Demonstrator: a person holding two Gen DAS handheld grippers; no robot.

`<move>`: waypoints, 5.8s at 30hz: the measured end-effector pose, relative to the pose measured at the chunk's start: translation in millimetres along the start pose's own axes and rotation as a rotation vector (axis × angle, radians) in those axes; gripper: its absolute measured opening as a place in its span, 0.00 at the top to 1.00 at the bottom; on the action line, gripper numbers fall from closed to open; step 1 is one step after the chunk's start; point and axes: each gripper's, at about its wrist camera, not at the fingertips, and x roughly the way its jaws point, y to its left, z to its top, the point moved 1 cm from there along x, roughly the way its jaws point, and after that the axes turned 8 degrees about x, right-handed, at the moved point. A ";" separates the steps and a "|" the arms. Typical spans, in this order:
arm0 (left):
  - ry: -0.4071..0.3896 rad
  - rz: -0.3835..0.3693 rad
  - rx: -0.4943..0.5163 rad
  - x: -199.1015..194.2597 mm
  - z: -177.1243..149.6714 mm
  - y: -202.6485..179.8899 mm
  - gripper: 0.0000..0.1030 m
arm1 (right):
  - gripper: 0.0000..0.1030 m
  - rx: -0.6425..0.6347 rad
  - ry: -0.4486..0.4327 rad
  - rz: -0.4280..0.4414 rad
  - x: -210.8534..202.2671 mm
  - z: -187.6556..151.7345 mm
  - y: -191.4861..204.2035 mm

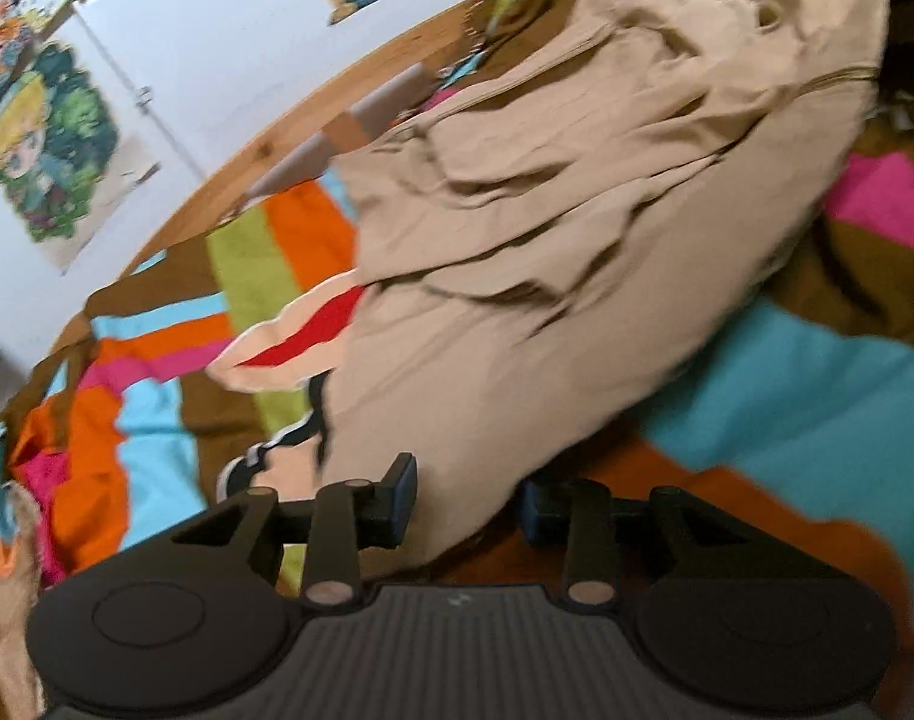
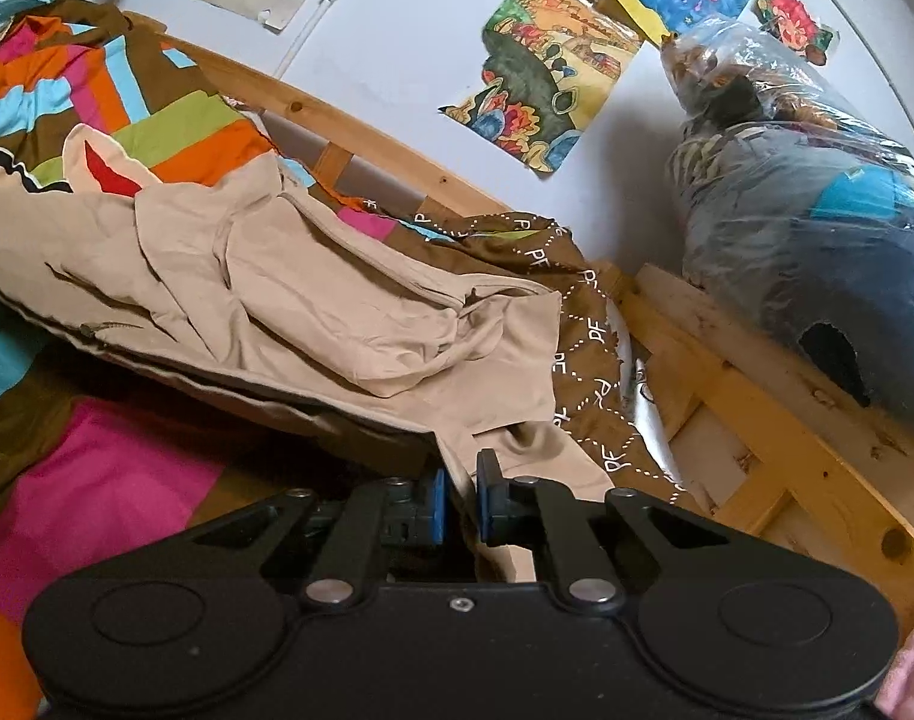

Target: Fold large clothes

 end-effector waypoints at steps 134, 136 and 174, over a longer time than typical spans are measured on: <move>0.186 -0.293 -0.771 64.1 -50.0 162.1 0.92 | 0.97 0.580 0.357 0.001 31.2 -45.0 -104.2; 0.171 -0.279 -0.768 55.6 -49.4 168.1 0.89 | 0.95 0.523 0.363 -0.005 33.3 -46.8 -96.1; -0.171 -0.281 -0.626 46.4 50.2 57.5 0.18 | 0.38 0.316 0.125 0.106 65.7 3.8 33.1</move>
